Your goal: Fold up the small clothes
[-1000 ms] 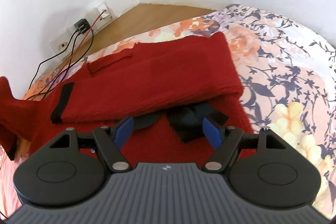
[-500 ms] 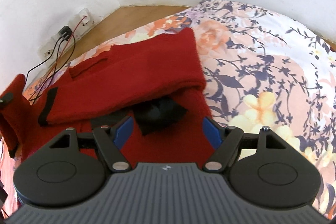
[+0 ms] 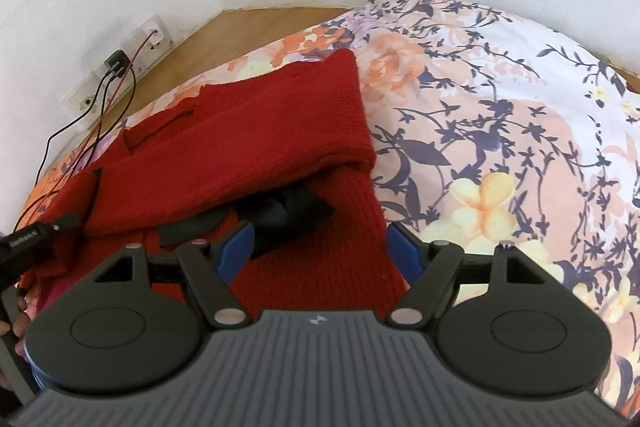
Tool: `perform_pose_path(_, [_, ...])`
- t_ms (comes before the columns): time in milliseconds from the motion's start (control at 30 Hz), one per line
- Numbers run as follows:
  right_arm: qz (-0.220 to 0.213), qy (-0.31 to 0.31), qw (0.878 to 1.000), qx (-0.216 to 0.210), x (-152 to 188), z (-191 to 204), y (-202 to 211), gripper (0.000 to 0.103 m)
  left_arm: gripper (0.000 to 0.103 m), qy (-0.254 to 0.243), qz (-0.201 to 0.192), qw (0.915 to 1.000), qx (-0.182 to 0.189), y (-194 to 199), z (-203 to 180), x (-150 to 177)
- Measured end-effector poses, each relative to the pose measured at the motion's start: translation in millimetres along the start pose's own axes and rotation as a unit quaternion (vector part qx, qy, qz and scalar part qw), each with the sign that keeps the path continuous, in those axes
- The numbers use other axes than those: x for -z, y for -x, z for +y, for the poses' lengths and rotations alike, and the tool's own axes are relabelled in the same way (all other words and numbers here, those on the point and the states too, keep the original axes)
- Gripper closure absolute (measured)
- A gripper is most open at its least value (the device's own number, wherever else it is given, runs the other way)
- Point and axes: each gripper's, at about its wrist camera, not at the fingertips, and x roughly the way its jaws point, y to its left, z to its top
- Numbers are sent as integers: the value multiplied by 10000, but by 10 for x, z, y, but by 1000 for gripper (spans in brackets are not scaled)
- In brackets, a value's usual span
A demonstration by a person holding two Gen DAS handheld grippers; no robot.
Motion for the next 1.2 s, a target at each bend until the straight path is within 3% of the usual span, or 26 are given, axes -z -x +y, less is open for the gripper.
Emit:
perform_pose_path(133, [33, 143, 9998, -101, -36, 92, -40, 24, 77, 79, 86, 9999, 78, 10, 13, 26])
perform_pose_path(200, [61, 215, 9995, -207, -65, 163, -64, 24, 63, 130, 158, 9997, 161, 46, 19, 16])
perform_pose_path(267, [72, 345, 9989, -306, -93, 264, -83, 24, 55, 138, 195, 9996, 165, 107, 16, 12])
perform_pose_path(500, [163, 951, 9919, -827, -155, 755, -168, 24, 55, 61, 334, 9994, 71, 383, 125, 44])
perform_pose_path(700, [230, 1638, 9780, -1274, -153, 1305, -234, 24, 55, 161, 415, 9988, -207, 628, 370, 69])
perform_pose_path(933, [267, 2496, 9539, -1645, -32, 1941, -278, 24, 55, 265, 485, 9974, -458, 793, 609, 96])
perform_pose_path(1200, [254, 3545, 9188, -1716, 121, 2573, -434, 24, 55, 294, 605, 9965, -497, 770, 742, 135])
